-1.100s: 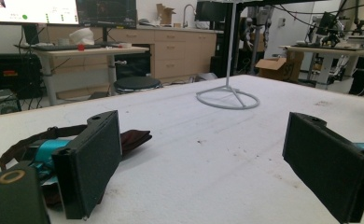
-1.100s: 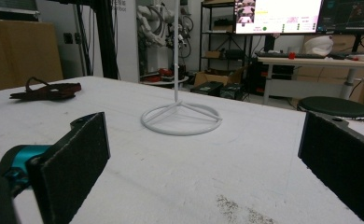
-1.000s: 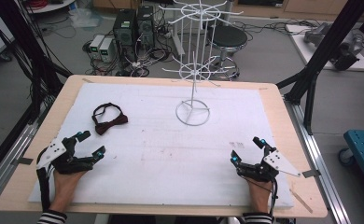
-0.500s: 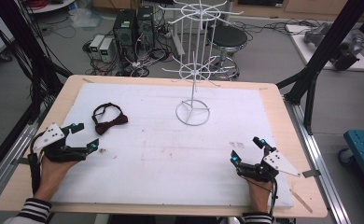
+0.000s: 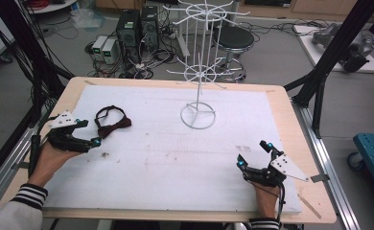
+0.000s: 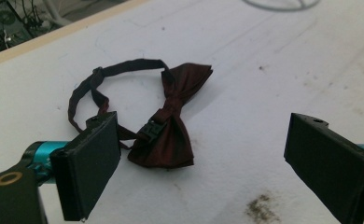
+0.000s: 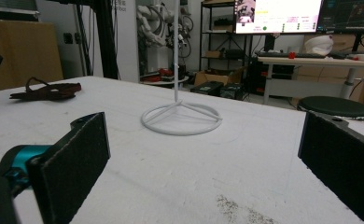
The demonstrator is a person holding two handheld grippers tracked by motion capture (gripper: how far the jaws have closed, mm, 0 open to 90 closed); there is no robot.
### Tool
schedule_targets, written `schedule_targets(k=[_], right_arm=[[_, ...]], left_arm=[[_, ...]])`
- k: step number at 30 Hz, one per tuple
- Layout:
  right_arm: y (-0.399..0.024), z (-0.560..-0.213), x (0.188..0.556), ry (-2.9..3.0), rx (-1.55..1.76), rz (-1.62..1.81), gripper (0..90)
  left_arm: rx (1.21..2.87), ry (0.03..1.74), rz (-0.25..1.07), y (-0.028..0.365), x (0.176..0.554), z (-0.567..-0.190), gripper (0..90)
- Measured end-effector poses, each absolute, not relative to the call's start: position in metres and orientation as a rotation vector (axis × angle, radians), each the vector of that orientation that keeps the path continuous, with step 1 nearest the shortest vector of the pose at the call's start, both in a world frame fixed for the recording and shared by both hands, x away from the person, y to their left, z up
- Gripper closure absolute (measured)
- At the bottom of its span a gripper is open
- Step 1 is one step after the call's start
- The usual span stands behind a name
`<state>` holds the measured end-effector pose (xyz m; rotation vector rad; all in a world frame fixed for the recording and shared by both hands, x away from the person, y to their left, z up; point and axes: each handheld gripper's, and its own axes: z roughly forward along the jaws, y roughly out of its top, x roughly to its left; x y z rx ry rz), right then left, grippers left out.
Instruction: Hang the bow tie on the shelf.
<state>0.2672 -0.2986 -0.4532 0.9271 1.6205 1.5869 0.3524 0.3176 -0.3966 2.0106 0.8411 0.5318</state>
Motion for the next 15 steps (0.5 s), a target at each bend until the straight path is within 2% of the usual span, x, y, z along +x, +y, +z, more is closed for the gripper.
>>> schedule_targets(k=[12,15], right_arm=[[-0.298,-0.453,0.267,1.623,0.925,1.586,1.4],[-0.298,-0.453,0.267,1.622,0.926,1.587,1.4]], left_arm=[[2.244,0.848,0.499,0.309,0.382,-0.396,11.2],[2.258,0.845,0.505,0.307,0.385,-0.396,10.9]])
